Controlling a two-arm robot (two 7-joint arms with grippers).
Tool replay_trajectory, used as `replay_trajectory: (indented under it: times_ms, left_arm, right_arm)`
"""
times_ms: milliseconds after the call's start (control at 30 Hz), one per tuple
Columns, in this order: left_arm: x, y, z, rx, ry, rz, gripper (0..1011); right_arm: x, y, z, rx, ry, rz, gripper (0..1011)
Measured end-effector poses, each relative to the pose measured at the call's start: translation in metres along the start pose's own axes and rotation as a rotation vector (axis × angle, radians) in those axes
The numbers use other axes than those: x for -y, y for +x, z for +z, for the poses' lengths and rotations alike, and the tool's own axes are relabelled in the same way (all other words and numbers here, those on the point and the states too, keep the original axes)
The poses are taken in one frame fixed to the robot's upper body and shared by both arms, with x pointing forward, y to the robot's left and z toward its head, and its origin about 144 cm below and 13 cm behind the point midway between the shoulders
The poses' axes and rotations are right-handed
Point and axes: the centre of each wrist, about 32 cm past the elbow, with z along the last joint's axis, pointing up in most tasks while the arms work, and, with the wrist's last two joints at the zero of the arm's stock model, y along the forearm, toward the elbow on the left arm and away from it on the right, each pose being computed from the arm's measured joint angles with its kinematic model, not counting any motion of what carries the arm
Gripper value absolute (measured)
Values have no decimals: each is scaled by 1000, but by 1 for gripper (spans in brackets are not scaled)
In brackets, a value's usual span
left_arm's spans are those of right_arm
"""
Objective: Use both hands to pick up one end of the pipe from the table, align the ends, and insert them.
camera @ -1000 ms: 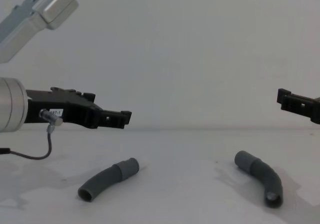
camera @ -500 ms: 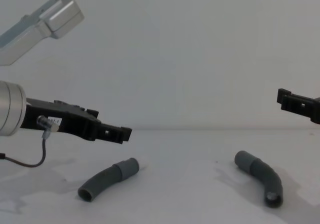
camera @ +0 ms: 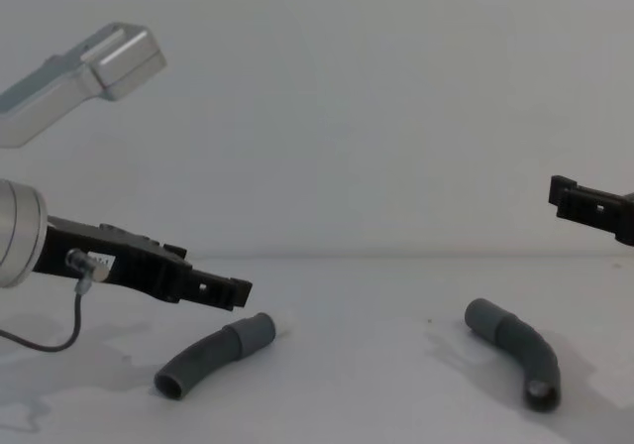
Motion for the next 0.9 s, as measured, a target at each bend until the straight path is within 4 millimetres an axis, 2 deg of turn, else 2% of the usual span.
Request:
replay_trajectory:
  times_ms: [500,900]
  left_arm:
    - [8,-1,-1,-32,48,-8,1001]
    - [16,3,5,-45,98,-27,1001]
  right_arm:
    - [0,0,0,0,0,0,1001]
    - [0,0,0,0,0,0,1001]
